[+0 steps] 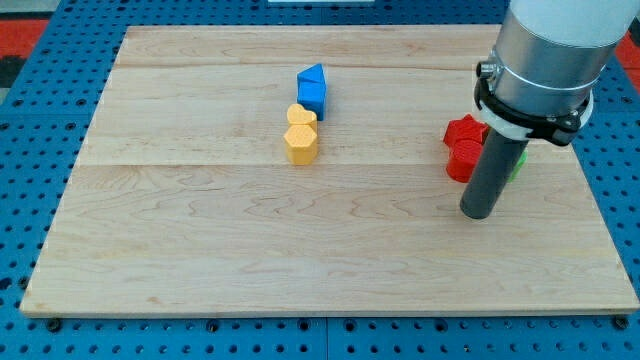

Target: Separate the red blocks from the green blocks

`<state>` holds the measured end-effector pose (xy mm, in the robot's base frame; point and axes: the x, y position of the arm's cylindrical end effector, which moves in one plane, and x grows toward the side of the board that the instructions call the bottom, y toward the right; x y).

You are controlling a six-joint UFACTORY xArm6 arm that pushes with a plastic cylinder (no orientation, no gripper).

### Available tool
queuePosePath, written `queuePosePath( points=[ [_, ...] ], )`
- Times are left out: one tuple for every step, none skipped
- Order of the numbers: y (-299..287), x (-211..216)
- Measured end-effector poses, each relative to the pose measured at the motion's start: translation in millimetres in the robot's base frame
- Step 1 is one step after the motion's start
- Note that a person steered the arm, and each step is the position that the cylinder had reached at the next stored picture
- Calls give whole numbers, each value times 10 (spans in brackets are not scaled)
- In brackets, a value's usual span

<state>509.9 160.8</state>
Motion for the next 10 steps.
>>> queuePosePath(
  points=[
    [262, 0],
    [343, -67],
    [469, -298],
    [502, -585],
    [240, -801],
    [140, -822],
    [-294, -827],
    [-506, -828],
    [-85, -817],
    [-70, -928]
  ],
)
